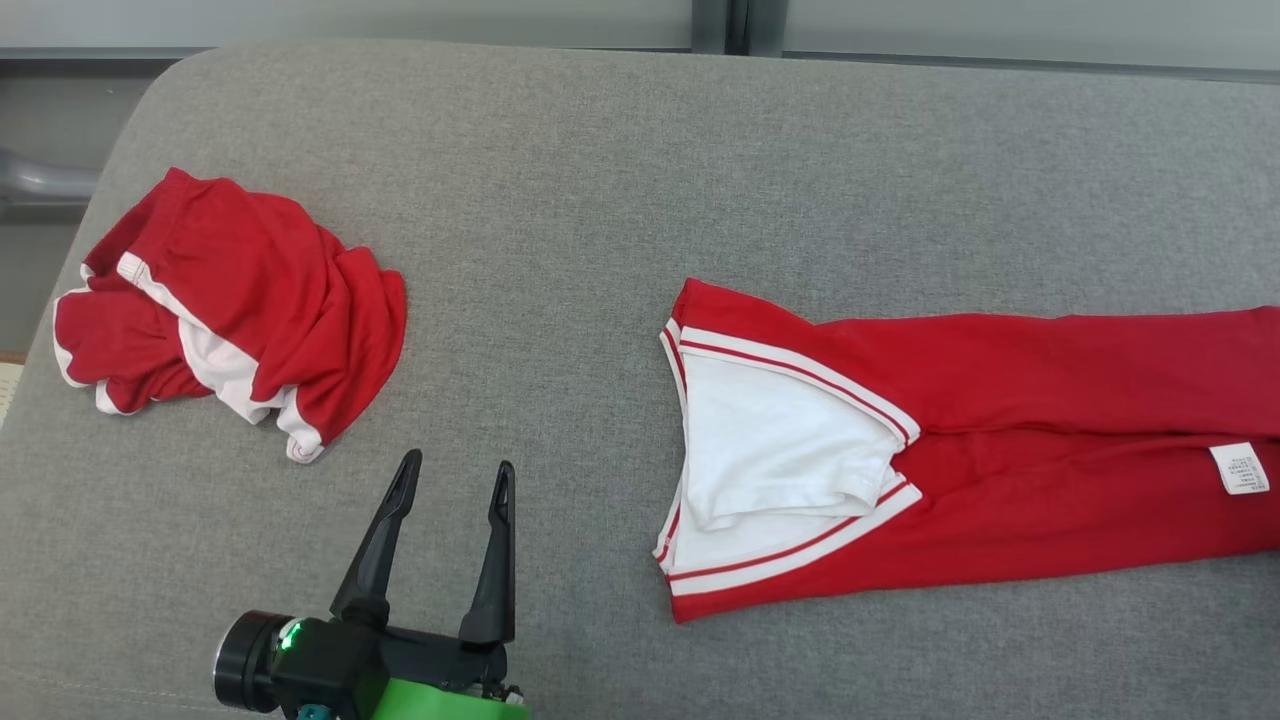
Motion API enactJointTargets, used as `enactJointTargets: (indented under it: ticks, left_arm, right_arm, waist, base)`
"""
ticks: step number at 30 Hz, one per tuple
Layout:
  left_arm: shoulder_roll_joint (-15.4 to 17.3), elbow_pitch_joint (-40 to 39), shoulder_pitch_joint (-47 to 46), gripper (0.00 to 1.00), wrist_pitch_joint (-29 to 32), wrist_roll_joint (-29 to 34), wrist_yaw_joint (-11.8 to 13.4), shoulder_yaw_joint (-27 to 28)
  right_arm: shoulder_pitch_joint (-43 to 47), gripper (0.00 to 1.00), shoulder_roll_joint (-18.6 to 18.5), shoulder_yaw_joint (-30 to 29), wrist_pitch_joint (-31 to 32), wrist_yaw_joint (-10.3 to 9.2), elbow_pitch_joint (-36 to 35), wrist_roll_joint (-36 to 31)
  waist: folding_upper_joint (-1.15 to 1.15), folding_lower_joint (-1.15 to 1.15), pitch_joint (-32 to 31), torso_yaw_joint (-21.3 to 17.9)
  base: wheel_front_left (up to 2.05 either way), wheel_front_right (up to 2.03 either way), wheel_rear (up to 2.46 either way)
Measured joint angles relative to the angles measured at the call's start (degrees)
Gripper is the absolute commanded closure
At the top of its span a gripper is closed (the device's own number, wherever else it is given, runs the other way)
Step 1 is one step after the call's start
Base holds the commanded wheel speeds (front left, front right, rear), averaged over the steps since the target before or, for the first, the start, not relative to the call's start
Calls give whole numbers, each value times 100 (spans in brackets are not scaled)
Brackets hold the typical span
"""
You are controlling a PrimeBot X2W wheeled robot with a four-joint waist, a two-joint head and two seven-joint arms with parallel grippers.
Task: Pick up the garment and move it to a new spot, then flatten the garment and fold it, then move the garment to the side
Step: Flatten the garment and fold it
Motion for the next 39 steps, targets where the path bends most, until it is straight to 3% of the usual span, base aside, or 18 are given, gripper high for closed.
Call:
enactJointTargets:
  ticks: [17,27,32,39]
  left_arm:
    - [-1,1,-66,0,0,127,-89,59]
    - [-1,-24,-76,0,0,123,-110,77]
    - [-2,-13,-130,0,0,116,-112,27]
    - [-2,35,-181,0,0,123,-162,-2]
  right_arm:
    - [-16,0,183,-154,103,1,222,-102]
    - [-142,0,-257,-738,31,1,-307,-755]
    - [-243,0,101,-737,269,1,-689,-876]
    - [-175,0,449,-758,485,1,-588,-938]
  waist:
    - [0,0,131,-54]
    - [0,0,267,-96]
    - [0,0,294,-141]
    - [0,0,330,-67]
  base:
    - [0,0,0]
    - [0,0,0]
    - [0,0,0]
    - [0,0,0]
